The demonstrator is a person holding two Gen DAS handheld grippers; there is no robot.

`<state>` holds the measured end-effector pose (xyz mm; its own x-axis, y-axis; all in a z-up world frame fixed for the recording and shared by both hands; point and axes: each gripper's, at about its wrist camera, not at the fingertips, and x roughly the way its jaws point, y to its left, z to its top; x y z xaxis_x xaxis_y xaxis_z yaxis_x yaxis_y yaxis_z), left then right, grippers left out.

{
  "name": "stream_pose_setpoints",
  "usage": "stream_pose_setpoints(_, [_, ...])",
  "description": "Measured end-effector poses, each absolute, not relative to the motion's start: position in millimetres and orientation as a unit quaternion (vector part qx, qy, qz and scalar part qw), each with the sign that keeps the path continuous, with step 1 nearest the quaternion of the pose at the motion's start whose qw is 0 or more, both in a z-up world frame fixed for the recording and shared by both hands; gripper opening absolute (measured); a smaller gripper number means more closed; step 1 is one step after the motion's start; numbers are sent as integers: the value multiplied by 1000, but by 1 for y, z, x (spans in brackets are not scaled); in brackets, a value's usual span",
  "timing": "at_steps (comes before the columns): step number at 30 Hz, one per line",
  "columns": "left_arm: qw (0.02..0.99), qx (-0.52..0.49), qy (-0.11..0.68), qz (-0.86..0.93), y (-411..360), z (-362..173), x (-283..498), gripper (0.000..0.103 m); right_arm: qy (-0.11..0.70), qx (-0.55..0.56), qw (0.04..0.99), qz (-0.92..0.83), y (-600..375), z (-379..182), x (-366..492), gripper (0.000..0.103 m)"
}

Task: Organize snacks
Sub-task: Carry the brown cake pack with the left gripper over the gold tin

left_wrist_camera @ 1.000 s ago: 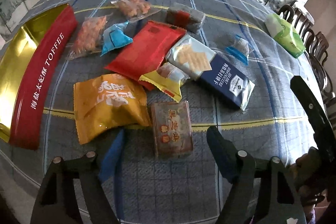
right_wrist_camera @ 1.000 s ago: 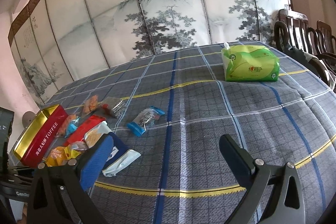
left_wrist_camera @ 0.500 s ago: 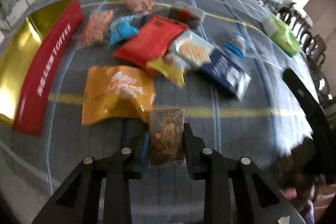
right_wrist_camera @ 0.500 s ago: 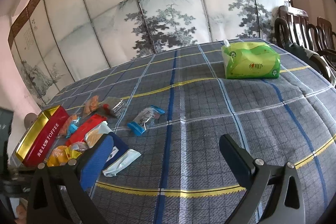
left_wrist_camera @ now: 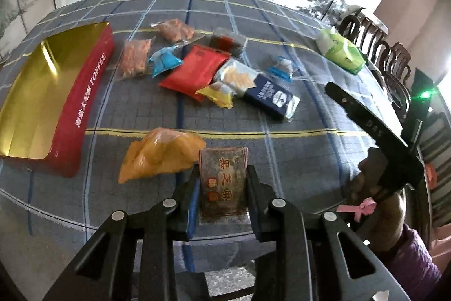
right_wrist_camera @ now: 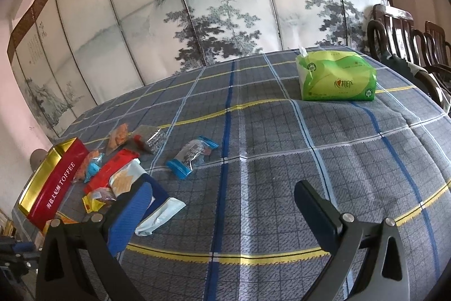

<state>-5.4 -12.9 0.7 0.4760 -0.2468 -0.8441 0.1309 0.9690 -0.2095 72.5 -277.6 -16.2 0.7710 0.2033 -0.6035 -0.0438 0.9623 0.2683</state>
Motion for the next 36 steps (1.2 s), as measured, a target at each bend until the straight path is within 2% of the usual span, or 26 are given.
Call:
stream_pose_setpoints(9, [835, -47, 529, -143, -15, -17, -15, 27, 338, 121, 931, 61, -278, -18, 75, 103])
stream_pose_setpoints(14, [832, -67, 534, -135, -3, -21, -23, 34, 337, 120, 932, 61, -278, -18, 75, 103])
stream_pose_setpoints(16, [834, -68, 532, -128, 1, -21, -25, 42, 329, 118, 935, 64, -277, -16, 74, 103])
stream_pose_setpoints(20, [833, -94, 529, -135, 4, -16, -23, 44, 323, 104, 938, 75, -273, -16, 73, 103])
stream_pose_setpoints(23, [831, -94, 527, -152, -5, -11, -21, 56, 335, 118, 932, 70, -278, -19, 76, 103])
stream_pose_setpoints(25, [827, -88, 534, -152, -14, -13, -16, 58, 344, 125, 928, 68, -280, -22, 79, 103])
stream_pose_setpoints(27, [819, -83, 548, -152, -24, -19, -10, 58, 343, 124, 929, 67, -279, -22, 78, 103])
stream_pose_setpoints(30, [798, -73, 582, -138, -39, -34, -2, 45, 337, 114, 932, 69, -275, -21, 75, 103])
stream_pose_setpoints(31, [805, -68, 574, -130, -42, -34, -4, 26, 337, 113, 932, 70, -274, -20, 75, 103])
stream_pose_setpoints(36, [794, -100, 584, -135, -38, -43, -13, 25, 339, 119, 930, 73, -276, -20, 75, 103])
